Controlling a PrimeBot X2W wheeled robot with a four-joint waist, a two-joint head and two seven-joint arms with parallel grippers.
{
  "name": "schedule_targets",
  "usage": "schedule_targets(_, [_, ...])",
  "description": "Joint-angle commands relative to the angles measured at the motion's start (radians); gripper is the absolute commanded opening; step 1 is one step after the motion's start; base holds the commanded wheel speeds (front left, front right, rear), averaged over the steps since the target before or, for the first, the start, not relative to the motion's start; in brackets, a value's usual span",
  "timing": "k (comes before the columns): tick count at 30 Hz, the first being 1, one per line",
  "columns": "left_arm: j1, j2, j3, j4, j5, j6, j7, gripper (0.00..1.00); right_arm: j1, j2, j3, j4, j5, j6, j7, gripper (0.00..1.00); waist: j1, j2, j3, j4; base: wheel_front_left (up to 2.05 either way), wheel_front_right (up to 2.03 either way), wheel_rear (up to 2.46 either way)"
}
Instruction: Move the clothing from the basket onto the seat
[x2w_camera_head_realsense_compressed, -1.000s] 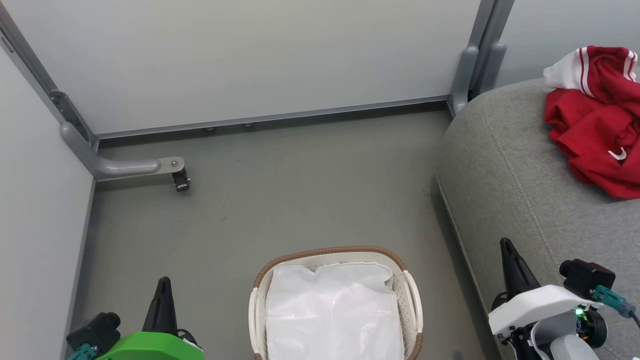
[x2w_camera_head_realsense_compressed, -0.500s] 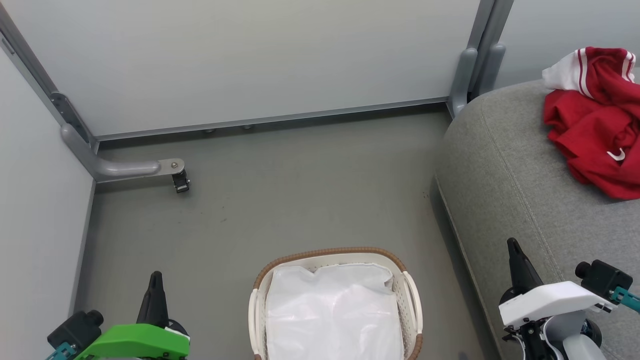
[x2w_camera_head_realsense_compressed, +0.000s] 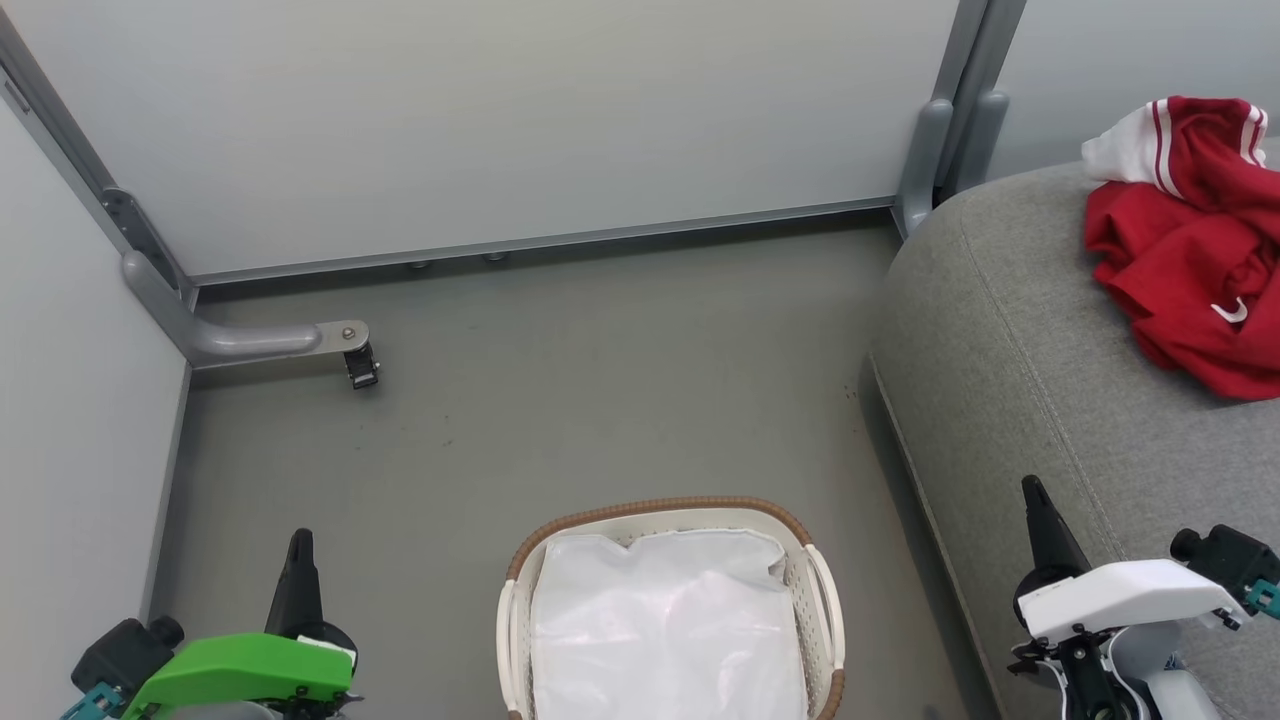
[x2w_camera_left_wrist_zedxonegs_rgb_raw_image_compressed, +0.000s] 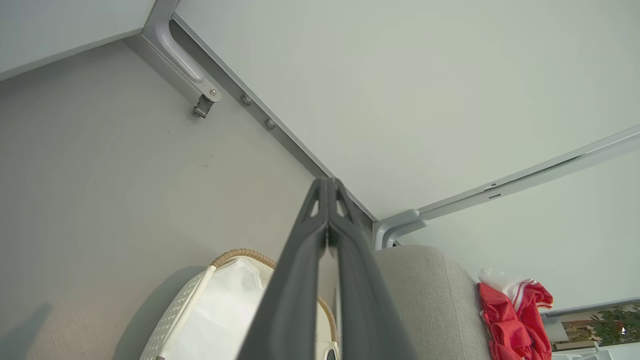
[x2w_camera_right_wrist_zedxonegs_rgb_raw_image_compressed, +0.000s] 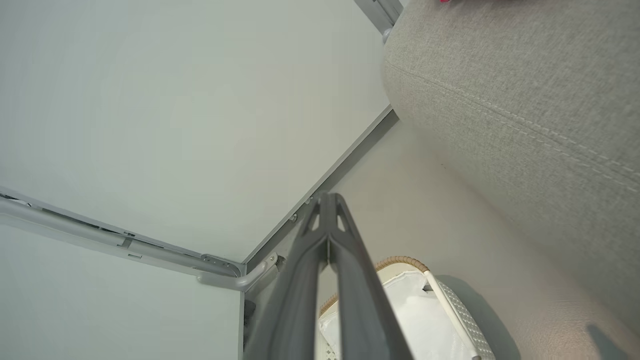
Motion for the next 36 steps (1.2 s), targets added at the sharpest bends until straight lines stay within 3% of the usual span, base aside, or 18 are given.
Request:
schedule_targets(1, [-0.03,0.004,0.007,-0.015,-0.03,-0.003,0.008,0.0,-0.017,-0.007,-0.006,-0.016,0.032,-0.001,0.007,0.0,0.0,0.0,0.0,0.0,0.0,0.0,0.0])
schedule_targets(36, [-0.06,0.005,0.055,-0.036,-0.35,-0.012,0.101,0.0,-0.02,-0.009,-0.041,-0.033,0.387,-0.001,0.099,0.0,0.0,0.0,-0.012,-0.003,0.0,0.0,0.0])
